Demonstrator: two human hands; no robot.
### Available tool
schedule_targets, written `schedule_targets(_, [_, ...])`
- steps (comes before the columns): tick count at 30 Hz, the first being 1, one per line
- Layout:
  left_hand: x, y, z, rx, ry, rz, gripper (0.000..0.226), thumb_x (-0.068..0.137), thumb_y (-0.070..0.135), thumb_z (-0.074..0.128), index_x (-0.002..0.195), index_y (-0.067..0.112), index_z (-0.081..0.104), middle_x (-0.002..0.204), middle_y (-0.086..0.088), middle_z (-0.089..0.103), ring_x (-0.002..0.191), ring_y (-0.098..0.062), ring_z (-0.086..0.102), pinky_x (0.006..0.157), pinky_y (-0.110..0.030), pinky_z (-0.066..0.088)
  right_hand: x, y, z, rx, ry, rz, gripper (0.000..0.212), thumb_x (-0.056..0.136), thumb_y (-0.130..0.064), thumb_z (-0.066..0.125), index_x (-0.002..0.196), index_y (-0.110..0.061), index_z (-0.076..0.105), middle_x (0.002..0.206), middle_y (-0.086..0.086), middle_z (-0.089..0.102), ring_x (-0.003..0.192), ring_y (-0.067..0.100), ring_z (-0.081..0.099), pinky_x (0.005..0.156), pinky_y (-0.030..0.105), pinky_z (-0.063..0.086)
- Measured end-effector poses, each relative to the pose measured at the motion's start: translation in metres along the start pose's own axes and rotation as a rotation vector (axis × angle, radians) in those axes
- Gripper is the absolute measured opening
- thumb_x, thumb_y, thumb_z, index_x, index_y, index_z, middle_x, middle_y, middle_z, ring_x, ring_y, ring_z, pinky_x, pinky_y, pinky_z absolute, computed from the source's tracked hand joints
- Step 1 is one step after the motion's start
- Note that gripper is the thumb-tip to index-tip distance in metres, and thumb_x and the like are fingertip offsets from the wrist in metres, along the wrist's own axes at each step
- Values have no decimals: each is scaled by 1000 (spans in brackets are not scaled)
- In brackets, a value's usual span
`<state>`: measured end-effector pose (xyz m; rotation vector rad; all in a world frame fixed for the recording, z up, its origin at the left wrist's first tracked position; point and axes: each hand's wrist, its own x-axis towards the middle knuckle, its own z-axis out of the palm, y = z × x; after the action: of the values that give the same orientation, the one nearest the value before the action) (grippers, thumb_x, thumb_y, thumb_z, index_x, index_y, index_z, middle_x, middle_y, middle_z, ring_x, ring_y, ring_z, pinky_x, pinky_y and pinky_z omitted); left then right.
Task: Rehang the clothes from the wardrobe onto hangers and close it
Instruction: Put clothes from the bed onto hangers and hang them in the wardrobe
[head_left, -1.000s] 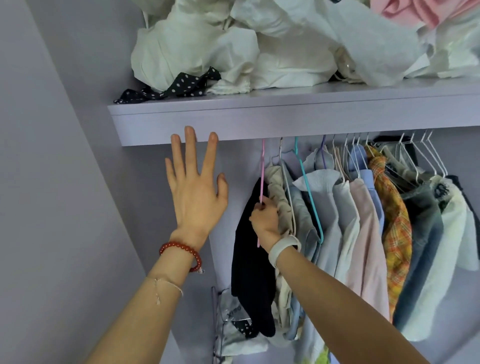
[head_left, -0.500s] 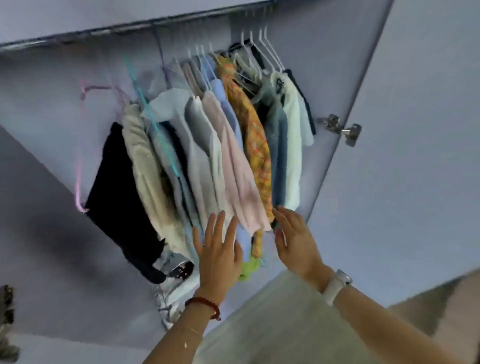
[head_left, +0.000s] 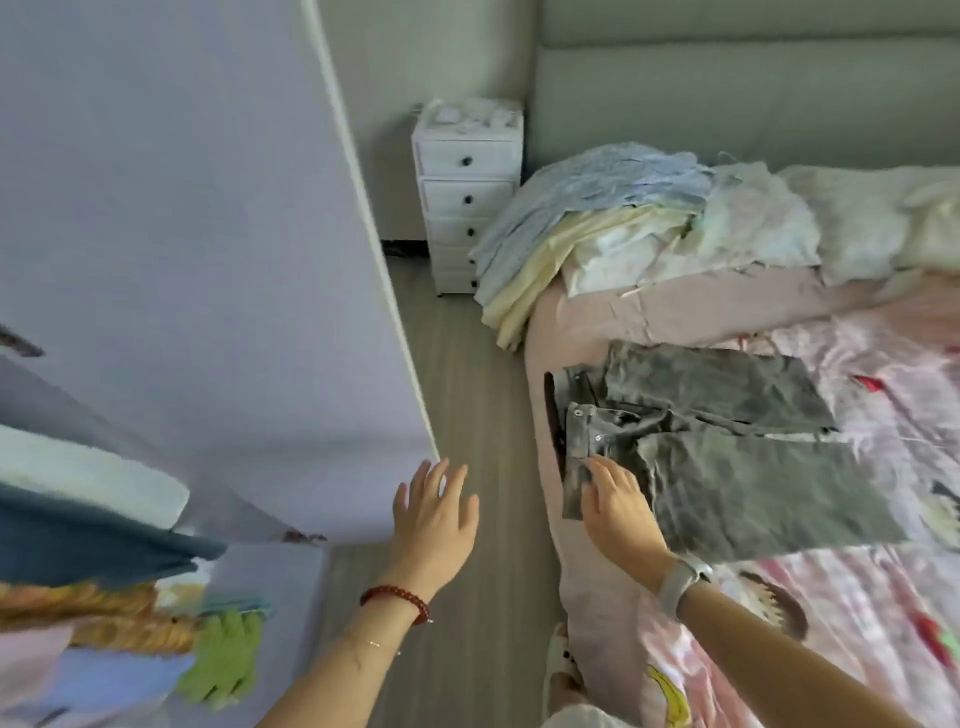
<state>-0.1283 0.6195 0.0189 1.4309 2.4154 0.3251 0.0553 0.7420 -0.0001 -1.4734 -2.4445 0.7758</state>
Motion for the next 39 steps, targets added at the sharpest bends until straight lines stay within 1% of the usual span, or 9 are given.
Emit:
schedule_targets(10, [140, 233, 134, 120, -398, 364, 49, 97, 34, 35, 144, 20, 26, 152, -2, 21, 140, -18, 18, 113, -36, 19, 31, 281, -91, 137, 106, 751, 33, 90, -2, 39, 120, 8, 47, 123, 31, 48, 114, 42, 43, 96, 43, 32])
schedule_targets(14, [162, 284, 196, 156, -515, 422, 52, 97, 35, 36, 145, 20, 23, 153, -3, 18, 140, -19, 16, 112, -37, 21, 36, 365, -108, 99, 114, 867, 36, 87, 2, 39, 123, 10, 42, 124, 32, 46, 114, 44, 42, 95, 46, 31])
schedule_targets(16, [170, 297, 226, 211, -571, 439, 56, 96, 37, 35, 147, 22, 16, 155, -2, 9, 142, -22, 9, 113, -41, 20, 45, 401, -112, 138, 129, 932, 45, 88, 1, 39, 132, 7, 34, 128, 31, 44, 118, 43, 39, 97, 42, 29])
schedule_targets(18, [175, 303, 253, 267, -631, 456, 59, 96, 39, 33, 148, 27, 7, 157, -1, -3, 143, -23, -2, 113, -45, 17, 57, 434, -112, 217, 158, 1042, 41, 90, -5, 39, 128, 7, 36, 126, 31, 45, 117, 42, 41, 96, 41, 30])
schedule_targets(24, [190, 294, 290, 374, -804, 450, 59, 94, 45, 35, 146, 39, 7, 156, 8, -9, 143, -18, -11, 111, -49, 12, 86, 492, -101, 399, 143, 1164, 33, 86, -13, 45, 115, 3, 43, 119, 23, 50, 112, 37, 47, 91, 36, 36])
schedule_targets(27, [194, 295, 290, 354, -840, 430, 58, 94, 44, 37, 146, 39, 10, 156, 8, -6, 143, -17, -9, 112, -47, 13, 95, 496, -102, 460, 299, 1210, 39, 90, -23, 44, 121, 1, 46, 124, 22, 52, 116, 37, 47, 95, 37, 37])
schedule_targets(31, [196, 301, 279, 288, -896, 380, 54, 95, 40, 37, 146, 35, 17, 156, 8, -2, 143, -17, -7, 111, -46, 16, 98, 472, -109, 313, 545, 1197, 37, 91, -41, 45, 108, -9, 52, 116, 11, 59, 105, 34, 54, 77, 31, 33])
schedule_targets(35, [204, 306, 249, 37, -770, 307, 46, 97, 31, 41, 141, 22, 34, 153, 2, 21, 141, -17, 14, 111, -37, 23, 95, 436, -127, 212, 687, 1066, 37, 91, -45, 46, 93, -9, 54, 95, 6, 62, 86, 27, 54, 72, 28, 29])
schedule_targets(39, [234, 324, 190, -220, -349, 375, 51, 95, 22, 46, 142, 16, 30, 152, -3, 20, 140, -19, 19, 110, -33, 23, 94, 394, -157, 164, 711, 839, 37, 93, -38, 46, 66, -14, 42, 60, -6, 41, 63, 19, 40, 63, 28, 26])
